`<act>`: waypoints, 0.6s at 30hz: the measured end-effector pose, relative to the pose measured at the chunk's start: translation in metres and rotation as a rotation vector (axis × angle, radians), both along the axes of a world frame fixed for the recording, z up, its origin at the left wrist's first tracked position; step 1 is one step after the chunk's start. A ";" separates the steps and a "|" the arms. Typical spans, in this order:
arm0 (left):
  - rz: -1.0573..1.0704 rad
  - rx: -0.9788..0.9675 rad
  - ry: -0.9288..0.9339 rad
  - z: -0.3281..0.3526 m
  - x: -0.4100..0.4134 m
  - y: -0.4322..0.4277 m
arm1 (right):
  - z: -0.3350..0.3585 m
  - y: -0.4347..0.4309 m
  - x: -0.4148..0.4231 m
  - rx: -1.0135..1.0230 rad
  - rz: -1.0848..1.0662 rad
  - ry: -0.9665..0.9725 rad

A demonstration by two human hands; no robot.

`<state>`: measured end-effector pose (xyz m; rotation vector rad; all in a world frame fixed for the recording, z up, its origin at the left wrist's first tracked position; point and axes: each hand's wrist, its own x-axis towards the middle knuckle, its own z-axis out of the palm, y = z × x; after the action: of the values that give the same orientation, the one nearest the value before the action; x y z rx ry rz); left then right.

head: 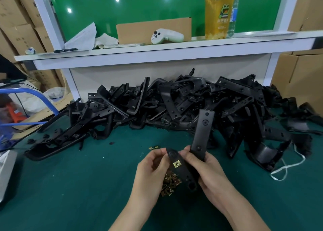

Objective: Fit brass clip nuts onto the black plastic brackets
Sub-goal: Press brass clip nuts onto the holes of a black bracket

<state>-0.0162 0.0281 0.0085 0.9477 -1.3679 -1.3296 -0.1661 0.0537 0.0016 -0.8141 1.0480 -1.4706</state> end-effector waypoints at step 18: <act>-0.026 -0.136 -0.129 0.001 0.003 -0.001 | -0.006 -0.003 -0.002 0.000 0.040 -0.010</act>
<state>-0.0127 0.0271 0.0095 0.9390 -1.5532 -1.1956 -0.1680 0.0511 -0.0047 -0.8225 1.0193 -1.4397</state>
